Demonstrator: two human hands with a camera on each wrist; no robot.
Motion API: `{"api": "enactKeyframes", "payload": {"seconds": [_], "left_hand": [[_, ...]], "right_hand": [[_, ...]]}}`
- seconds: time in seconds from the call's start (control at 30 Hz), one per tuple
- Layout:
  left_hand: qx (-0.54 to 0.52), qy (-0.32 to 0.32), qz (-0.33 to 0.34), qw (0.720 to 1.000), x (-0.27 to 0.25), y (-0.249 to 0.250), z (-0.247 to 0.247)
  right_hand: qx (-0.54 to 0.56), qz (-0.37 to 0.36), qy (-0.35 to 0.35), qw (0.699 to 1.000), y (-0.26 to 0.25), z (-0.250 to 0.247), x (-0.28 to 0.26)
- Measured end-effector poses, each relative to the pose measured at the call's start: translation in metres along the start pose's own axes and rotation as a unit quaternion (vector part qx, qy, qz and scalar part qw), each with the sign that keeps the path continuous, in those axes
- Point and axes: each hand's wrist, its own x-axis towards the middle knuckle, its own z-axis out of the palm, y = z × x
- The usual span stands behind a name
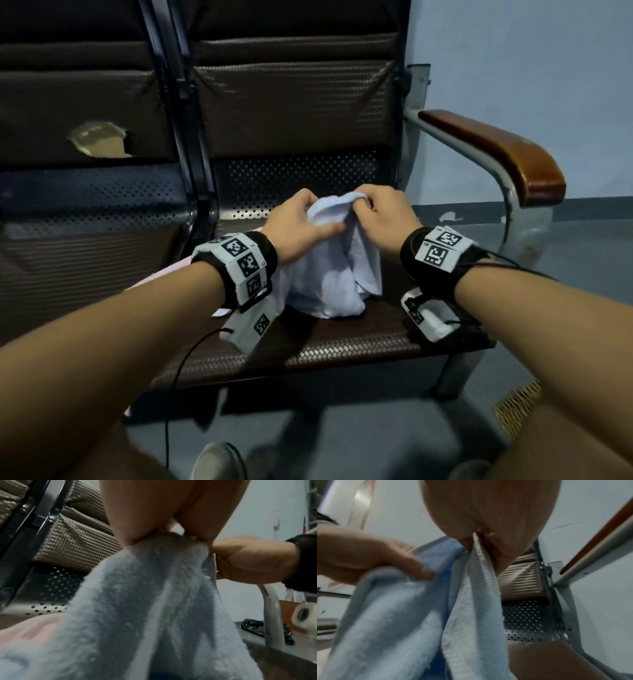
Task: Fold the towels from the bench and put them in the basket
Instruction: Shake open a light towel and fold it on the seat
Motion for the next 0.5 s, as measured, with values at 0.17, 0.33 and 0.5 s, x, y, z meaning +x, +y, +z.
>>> {"api": "enactKeyframes", "payload": {"seconds": [0.17, 0.33, 0.5], "left_hand": [[0.176, 0.064, 0.017, 0.982, -0.003, -0.015, -0.004], [0.099, 0.099, -0.025, 0.99, 0.0, -0.025, -0.011], [0.069, 0.086, -0.032, 0.993, 0.0, -0.016, -0.013]], "right_hand": [[0.023, 0.064, 0.029, 0.997, 0.016, -0.013, 0.001], [0.043, 0.032, -0.002, 0.999, 0.009, -0.015, -0.005], [0.004, 0.008, -0.016, 1.0, 0.003, -0.012, -0.011]]}}
